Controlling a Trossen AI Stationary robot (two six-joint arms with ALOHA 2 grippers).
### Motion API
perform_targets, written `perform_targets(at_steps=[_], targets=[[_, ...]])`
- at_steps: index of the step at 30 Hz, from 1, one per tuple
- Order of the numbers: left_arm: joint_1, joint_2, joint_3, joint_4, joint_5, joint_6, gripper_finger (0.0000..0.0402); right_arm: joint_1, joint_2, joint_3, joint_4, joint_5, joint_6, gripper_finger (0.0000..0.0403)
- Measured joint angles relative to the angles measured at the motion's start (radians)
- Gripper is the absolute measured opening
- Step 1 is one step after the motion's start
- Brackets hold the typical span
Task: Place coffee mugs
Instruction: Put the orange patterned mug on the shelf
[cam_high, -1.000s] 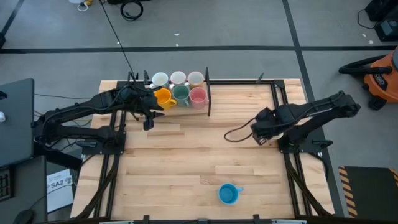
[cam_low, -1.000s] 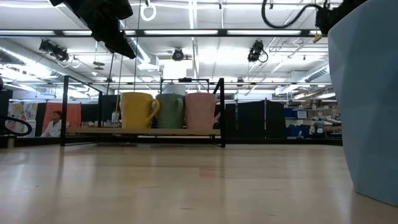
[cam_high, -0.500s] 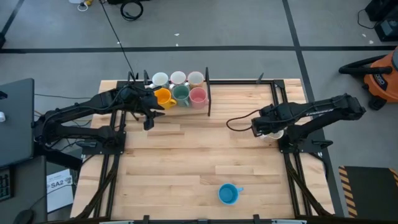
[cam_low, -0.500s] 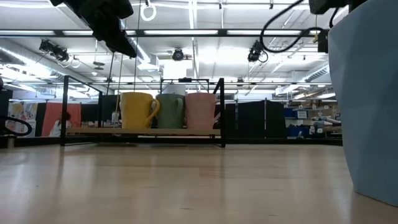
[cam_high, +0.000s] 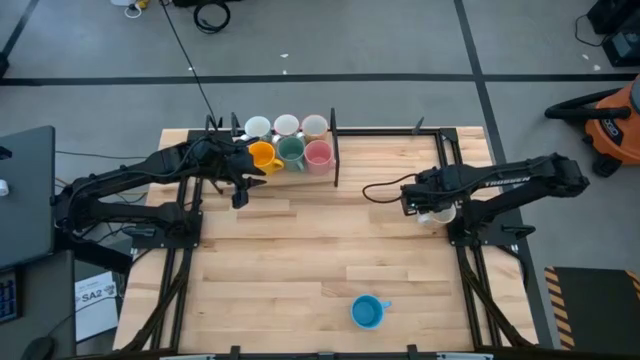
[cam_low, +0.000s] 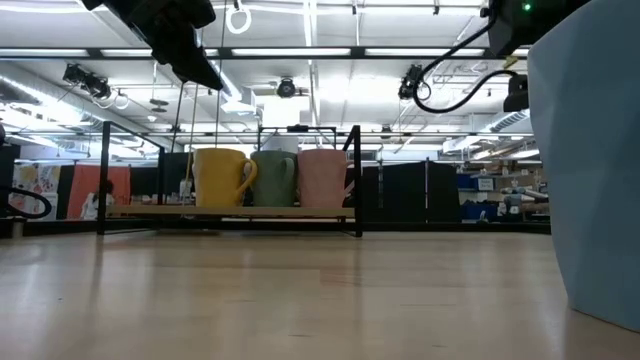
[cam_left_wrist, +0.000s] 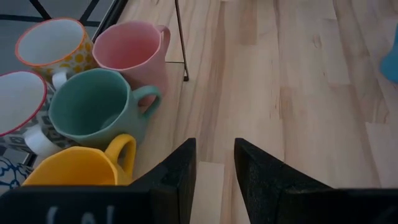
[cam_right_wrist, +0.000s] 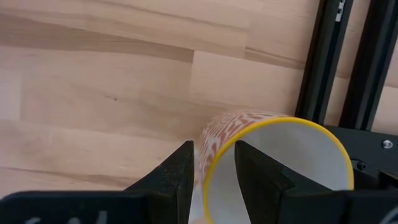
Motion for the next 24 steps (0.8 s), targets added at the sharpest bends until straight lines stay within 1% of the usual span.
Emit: perform_targets(at_steps=[11,14,18,22,24], targets=[[0.000,0.000,0.000,0.000,0.000,0.000,0.0116,-0.023,0.000,-0.066,0.057,0.000,-0.005,0.0122],[0.000,0.000,0.000,0.000,0.000,0.000,0.0116,-0.035,0.000,-0.080,0.059,-0.007,-0.001,0.0115],[0.000,0.000,0.000,0.000,0.000,0.000,0.0116,-0.047,0.000,-0.082,0.069,-0.012,0.001,0.0088],[0.000,0.000,0.000,0.000,0.000,0.000,0.0116,-0.051,0.000,-0.082,0.105,-0.015,-0.008,0.0043],[0.000,0.000,0.000,0.000,0.000,0.000,0.0116,-0.051,0.000,-0.082,0.145,-0.011,-0.009,0.0027]])
